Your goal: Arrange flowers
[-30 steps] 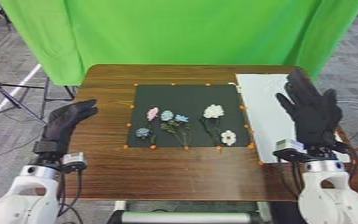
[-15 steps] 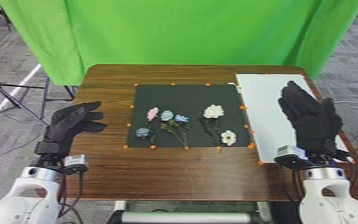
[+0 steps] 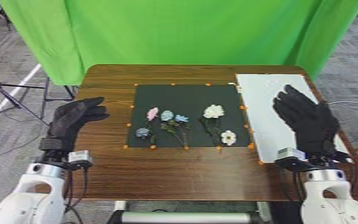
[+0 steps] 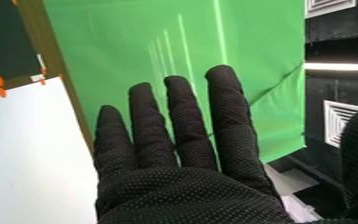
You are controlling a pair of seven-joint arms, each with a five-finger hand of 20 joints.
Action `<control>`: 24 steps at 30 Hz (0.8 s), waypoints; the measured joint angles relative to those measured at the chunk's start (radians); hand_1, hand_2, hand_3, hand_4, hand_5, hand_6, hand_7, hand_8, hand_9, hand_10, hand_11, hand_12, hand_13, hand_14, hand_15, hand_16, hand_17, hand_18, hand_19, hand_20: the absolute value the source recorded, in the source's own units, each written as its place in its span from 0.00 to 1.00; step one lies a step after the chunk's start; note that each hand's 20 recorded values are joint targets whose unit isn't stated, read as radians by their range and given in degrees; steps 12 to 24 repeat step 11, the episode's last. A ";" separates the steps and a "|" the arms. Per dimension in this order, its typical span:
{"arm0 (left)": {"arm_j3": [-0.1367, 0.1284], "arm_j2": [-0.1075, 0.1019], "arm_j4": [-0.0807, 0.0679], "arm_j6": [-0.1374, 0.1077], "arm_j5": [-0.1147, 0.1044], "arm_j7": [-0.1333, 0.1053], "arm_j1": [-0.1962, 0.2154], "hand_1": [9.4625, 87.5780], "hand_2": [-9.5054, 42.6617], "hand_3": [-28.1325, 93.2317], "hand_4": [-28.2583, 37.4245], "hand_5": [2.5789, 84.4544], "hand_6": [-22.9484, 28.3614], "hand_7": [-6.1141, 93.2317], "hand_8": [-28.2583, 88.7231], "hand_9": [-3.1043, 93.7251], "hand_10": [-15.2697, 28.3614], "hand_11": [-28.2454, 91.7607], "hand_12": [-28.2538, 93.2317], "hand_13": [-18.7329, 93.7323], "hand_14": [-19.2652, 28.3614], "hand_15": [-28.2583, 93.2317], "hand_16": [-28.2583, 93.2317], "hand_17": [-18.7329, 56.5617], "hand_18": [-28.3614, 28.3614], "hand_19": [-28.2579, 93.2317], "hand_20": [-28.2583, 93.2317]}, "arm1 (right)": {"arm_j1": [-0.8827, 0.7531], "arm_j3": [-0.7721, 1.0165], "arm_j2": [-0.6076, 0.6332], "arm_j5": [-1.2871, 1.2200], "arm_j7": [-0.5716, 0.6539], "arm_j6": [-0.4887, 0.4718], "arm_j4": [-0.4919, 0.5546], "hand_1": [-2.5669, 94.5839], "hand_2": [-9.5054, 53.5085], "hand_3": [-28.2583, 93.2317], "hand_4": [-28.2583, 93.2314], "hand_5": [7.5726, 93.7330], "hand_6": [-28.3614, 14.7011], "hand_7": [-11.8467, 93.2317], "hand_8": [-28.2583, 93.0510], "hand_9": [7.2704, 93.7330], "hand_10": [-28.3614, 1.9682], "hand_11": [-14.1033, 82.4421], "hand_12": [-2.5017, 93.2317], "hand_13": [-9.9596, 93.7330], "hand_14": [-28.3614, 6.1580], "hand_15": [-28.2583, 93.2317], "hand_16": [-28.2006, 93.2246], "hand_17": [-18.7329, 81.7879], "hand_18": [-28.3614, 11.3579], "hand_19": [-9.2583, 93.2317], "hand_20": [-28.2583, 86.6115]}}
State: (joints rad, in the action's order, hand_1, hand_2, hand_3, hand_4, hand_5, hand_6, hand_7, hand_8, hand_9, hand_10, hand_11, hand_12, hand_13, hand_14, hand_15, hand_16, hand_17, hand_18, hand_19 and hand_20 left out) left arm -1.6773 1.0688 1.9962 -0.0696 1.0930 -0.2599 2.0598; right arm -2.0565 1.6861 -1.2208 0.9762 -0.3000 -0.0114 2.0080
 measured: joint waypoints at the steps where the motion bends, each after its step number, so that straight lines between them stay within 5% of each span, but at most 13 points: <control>1: 0.009 0.002 0.003 -0.031 0.000 0.002 0.001 0.28 0.41 0.71 0.11 0.64 0.54 0.22 0.18 0.64 0.72 0.43 0.32 0.61 0.86 0.48 0.20 0.38 0.81 0.47 0.40 | 0.000 0.000 -0.001 0.001 0.000 0.000 -0.001 0.07 0.23 0.83 0.09 0.50 0.61 0.17 0.18 0.43 0.43 0.20 0.18 0.40 0.38 0.31 0.38 0.33 0.38 0.10 0.43; 5: 0.080 0.010 0.006 -0.214 -0.001 0.003 -0.003 0.28 0.43 0.71 0.10 0.65 0.54 0.22 0.18 0.64 0.72 0.44 0.32 0.61 0.86 0.49 0.20 0.38 0.80 0.46 0.40 | 0.000 0.000 -0.003 -0.002 0.000 0.000 -0.004 0.07 0.22 0.83 0.09 0.50 0.61 0.17 0.18 0.43 0.44 0.20 0.18 0.41 0.38 0.31 0.38 0.33 0.38 0.10 0.43; 7: 0.098 0.019 0.003 -0.248 -0.004 0.004 -0.006 0.28 0.43 0.71 0.10 0.65 0.54 0.23 0.18 0.64 0.72 0.44 0.32 0.61 0.86 0.49 0.20 0.38 0.80 0.46 0.40 | -0.002 0.000 -0.005 -0.007 0.002 0.000 -0.006 0.07 0.21 0.84 0.09 0.47 0.62 0.17 0.18 0.42 0.44 0.20 0.18 0.41 0.38 0.31 0.38 0.33 0.38 0.10 0.43; 11: 0.090 0.047 0.001 -0.199 0.000 0.014 -0.008 0.28 0.43 0.72 0.10 0.64 0.54 0.23 0.18 0.64 0.73 0.44 0.32 0.60 0.86 0.49 0.20 0.38 0.79 0.46 0.40 | -0.015 0.001 -0.007 -0.013 0.003 0.008 -0.005 0.08 0.18 0.85 0.09 0.37 0.65 0.16 0.18 0.37 0.45 0.19 0.18 0.38 0.40 0.30 0.38 0.32 0.37 0.09 0.43; 24: 0.090 0.047 0.001 -0.199 0.000 0.014 -0.008 0.28 0.43 0.72 0.10 0.64 0.54 0.23 0.18 0.64 0.73 0.44 0.32 0.60 0.86 0.49 0.20 0.38 0.79 0.46 0.40 | -0.015 0.001 -0.007 -0.013 0.003 0.008 -0.005 0.08 0.18 0.85 0.09 0.37 0.65 0.16 0.18 0.37 0.45 0.19 0.18 0.38 0.40 0.30 0.38 0.32 0.37 0.09 0.43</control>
